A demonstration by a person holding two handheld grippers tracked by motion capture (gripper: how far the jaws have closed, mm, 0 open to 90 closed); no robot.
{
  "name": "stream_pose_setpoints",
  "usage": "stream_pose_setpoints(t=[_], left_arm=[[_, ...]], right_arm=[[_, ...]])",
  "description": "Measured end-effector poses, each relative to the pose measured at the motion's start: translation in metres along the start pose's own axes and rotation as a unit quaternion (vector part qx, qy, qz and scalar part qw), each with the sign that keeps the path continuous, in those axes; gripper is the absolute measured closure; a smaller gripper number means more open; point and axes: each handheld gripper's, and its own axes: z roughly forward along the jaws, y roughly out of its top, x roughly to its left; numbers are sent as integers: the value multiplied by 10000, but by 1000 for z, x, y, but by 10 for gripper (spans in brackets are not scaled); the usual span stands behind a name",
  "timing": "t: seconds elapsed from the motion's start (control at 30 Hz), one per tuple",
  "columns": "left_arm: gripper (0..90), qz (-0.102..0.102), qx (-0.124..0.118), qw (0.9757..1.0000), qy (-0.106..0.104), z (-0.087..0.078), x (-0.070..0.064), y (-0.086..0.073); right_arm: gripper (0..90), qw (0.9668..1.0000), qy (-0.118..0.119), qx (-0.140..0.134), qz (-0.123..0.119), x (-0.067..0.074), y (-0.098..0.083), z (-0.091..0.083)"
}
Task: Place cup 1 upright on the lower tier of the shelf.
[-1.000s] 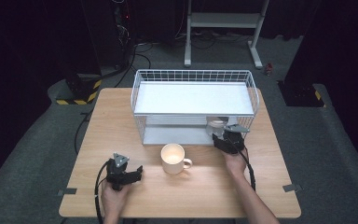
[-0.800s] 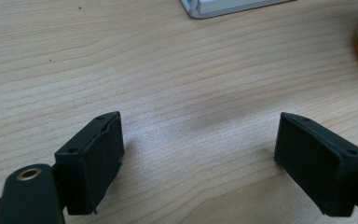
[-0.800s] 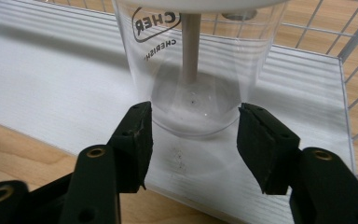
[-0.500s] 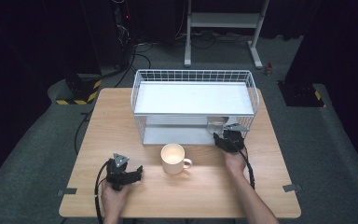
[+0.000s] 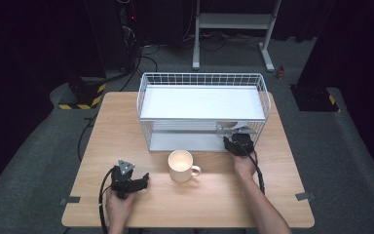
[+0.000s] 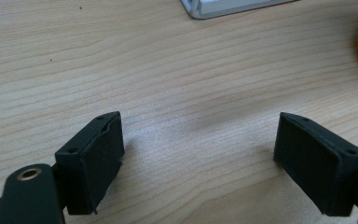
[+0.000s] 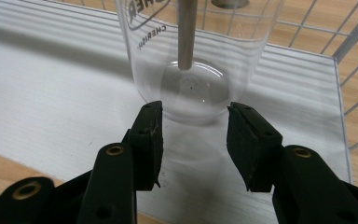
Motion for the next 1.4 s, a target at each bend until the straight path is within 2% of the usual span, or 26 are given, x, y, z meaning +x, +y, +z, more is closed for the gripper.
stream_pose_setpoints(t=[0.53,0.57,0.63,0.87,0.9,0.93,1.03,1.07,1.2,1.4], left_arm=[[162,9,-2,10000,5,0,0,0],[162,7,-2,10000,6,0,0,0],[162,9,-3,10000,6,0,0,0],[162,8,-4,10000,6,0,0,0],[162,6,-6,10000,6,0,0,0],[162,6,-6,10000,6,0,0,0],[162,0,-1,10000,4,0,0,0],[162,0,1,10000,5,0,0,0],[162,1,0,10000,5,0,0,0],[162,1,0,10000,6,0,0,0]], right_arm=[[565,9997,-190,-84,91,-9,-1,6],[561,9997,-181,23,185,-9,1,8],[557,9995,-212,8,217,-8,4,8],[541,9997,-201,6,128,-8,5,10],[531,9995,-175,83,255,-6,5,10],[531,9995,-175,83,255,-6,5,10],[507,9997,-97,29,238,-7,4,8],[484,9999,-37,-32,144,-8,4,5],[452,9997,16,-39,244,-8,3,0],[418,9997,155,-161,115,-8,2,-10]])
